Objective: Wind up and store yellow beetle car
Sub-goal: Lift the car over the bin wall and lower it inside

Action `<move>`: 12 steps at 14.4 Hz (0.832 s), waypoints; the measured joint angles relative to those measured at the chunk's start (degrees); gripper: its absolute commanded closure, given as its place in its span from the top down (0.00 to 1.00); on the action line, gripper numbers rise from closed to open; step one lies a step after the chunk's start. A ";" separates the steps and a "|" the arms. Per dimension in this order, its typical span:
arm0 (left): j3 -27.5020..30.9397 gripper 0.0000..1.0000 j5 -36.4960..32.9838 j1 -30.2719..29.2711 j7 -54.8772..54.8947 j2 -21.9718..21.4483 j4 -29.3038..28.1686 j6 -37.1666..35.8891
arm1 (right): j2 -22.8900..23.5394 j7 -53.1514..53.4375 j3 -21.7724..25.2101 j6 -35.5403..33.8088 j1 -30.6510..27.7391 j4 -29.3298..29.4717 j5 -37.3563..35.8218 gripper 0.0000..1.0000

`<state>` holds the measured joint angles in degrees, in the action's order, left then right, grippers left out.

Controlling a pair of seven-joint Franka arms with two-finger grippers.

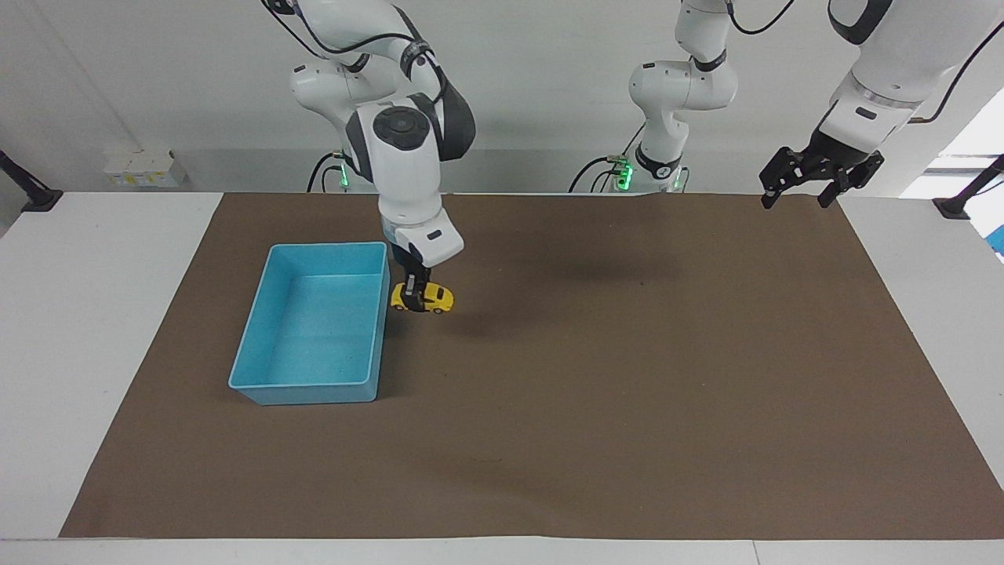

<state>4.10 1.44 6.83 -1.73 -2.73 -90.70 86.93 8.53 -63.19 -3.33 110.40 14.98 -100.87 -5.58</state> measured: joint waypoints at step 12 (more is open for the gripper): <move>0.00 1.00 0.00 0.00 -0.01 0.00 0.00 -0.01 | -8.69 -20.53 0.61 12.37 -16.05 -21.37 0.72 0.00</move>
<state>4.10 1.44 6.83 -1.74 -2.73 -90.70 86.91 -0.16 -83.72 -2.73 122.77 -1.07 -122.23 -4.86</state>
